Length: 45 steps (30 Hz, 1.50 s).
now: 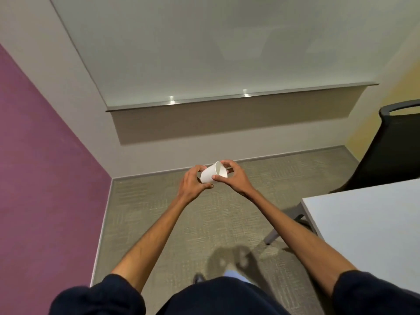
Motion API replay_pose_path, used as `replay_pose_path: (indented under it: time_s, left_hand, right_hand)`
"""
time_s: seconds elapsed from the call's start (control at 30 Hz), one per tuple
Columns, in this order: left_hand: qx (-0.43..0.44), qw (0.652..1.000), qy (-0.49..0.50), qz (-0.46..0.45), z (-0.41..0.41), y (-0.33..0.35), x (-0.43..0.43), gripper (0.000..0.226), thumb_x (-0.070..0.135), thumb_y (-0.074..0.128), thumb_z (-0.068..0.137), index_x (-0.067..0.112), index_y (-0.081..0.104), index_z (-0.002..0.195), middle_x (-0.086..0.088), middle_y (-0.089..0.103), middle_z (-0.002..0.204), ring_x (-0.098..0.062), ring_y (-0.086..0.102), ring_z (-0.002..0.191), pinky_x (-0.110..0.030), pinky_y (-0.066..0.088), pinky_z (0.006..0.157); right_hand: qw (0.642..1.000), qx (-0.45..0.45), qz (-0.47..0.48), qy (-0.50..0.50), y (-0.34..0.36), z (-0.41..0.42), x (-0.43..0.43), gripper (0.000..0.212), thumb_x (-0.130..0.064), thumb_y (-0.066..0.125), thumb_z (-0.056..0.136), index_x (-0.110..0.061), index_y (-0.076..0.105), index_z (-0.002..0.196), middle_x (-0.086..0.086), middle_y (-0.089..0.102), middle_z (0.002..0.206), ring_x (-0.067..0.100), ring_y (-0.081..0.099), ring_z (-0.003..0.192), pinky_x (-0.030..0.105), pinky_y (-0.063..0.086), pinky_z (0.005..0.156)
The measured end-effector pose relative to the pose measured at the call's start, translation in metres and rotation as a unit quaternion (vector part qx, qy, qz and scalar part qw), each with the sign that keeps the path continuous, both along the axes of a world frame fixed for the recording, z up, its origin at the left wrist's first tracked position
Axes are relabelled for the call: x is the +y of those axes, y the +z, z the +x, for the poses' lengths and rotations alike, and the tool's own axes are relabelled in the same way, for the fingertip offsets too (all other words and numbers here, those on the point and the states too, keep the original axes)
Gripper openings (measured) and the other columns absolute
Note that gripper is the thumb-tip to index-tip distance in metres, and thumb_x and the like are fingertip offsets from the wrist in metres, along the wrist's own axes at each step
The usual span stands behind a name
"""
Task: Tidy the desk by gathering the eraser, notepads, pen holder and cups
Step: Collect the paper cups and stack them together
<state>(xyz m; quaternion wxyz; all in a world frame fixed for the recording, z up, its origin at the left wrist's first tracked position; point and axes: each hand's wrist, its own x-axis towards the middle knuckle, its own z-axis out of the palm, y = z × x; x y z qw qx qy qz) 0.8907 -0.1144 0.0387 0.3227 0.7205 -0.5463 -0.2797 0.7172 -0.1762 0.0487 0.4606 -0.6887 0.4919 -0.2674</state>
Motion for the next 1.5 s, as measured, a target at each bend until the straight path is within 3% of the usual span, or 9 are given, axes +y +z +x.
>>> replay_pose_path:
  time_s: [0.3, 0.53, 0.77, 0.97, 1.2, 1.5]
  left_hand:
    - [-0.029, 0.992, -0.12, 0.027, -0.023, -0.014, -0.108, 0.059, 0.034, 0.088, 0.065, 0.022, 0.06, 0.116, 0.002, 0.066, 0.112, -0.018, 0.065, 0.087, -0.042, 0.056, 0.079]
    - [-0.047, 0.982, -0.181, 0.032, -0.056, -0.028, -0.213, 0.065, 0.033, 0.086, 0.069, 0.021, 0.057, 0.126, -0.001, 0.062, 0.124, -0.021, 0.057, 0.111, -0.039, 0.051, 0.091]
    - [-0.069, 0.963, -0.257, 0.039, -0.109, -0.021, -0.326, 0.063, 0.032, 0.085, 0.07, 0.019, 0.058, 0.125, -0.002, 0.061, 0.126, -0.021, 0.053, 0.117, -0.033, 0.046, 0.09]
    - [-0.057, 0.939, -0.339, 0.028, -0.176, -0.016, -0.391, 0.062, 0.031, 0.087, 0.068, 0.018, 0.06, 0.122, -0.001, 0.063, 0.12, -0.021, 0.057, 0.11, -0.032, 0.047, 0.086]
    - [-0.041, 0.89, -0.452, 0.047, -0.272, -0.025, -0.436, 0.062, 0.03, 0.087, 0.068, 0.019, 0.06, 0.122, -0.002, 0.062, 0.122, -0.021, 0.058, 0.111, -0.042, 0.051, 0.092]
    - [0.012, 0.812, -0.575, 0.1, -0.381, -0.04, -0.469, 0.059, 0.024, 0.085, 0.069, 0.017, 0.059, 0.121, 0.003, 0.062, 0.116, -0.016, 0.059, 0.106, -0.034, 0.051, 0.089]
  right_hand:
    - [0.993, -0.006, 0.04, -0.11, -0.02, -0.031, -0.07, 0.065, -0.028, 0.087, 0.074, -0.017, 0.058, 0.131, 0.004, 0.058, 0.13, 0.022, 0.059, 0.112, 0.034, 0.051, 0.095]
    - [0.979, -0.042, 0.074, -0.184, -0.033, -0.064, -0.153, 0.061, -0.023, 0.087, 0.074, -0.018, 0.059, 0.128, 0.007, 0.061, 0.128, 0.02, 0.061, 0.107, 0.035, 0.053, 0.095]
    - [0.963, -0.057, 0.082, -0.252, -0.029, -0.112, -0.237, 0.063, -0.021, 0.086, 0.076, -0.013, 0.057, 0.132, 0.008, 0.062, 0.126, 0.025, 0.061, 0.11, 0.038, 0.054, 0.097]
    - [0.942, -0.058, 0.08, -0.32, -0.02, -0.177, -0.275, 0.063, -0.021, 0.086, 0.076, -0.012, 0.057, 0.132, 0.003, 0.062, 0.121, 0.014, 0.058, 0.099, 0.023, 0.051, 0.085]
    - [0.892, -0.054, 0.083, -0.44, -0.024, -0.255, -0.28, 0.064, -0.026, 0.086, 0.076, -0.014, 0.057, 0.133, 0.004, 0.062, 0.126, 0.017, 0.06, 0.107, 0.021, 0.051, 0.087]
    - [0.809, -0.038, 0.085, -0.58, -0.032, -0.331, -0.284, 0.057, -0.022, 0.081, 0.081, -0.011, 0.056, 0.131, 0.008, 0.06, 0.128, 0.022, 0.059, 0.117, 0.035, 0.051, 0.102]
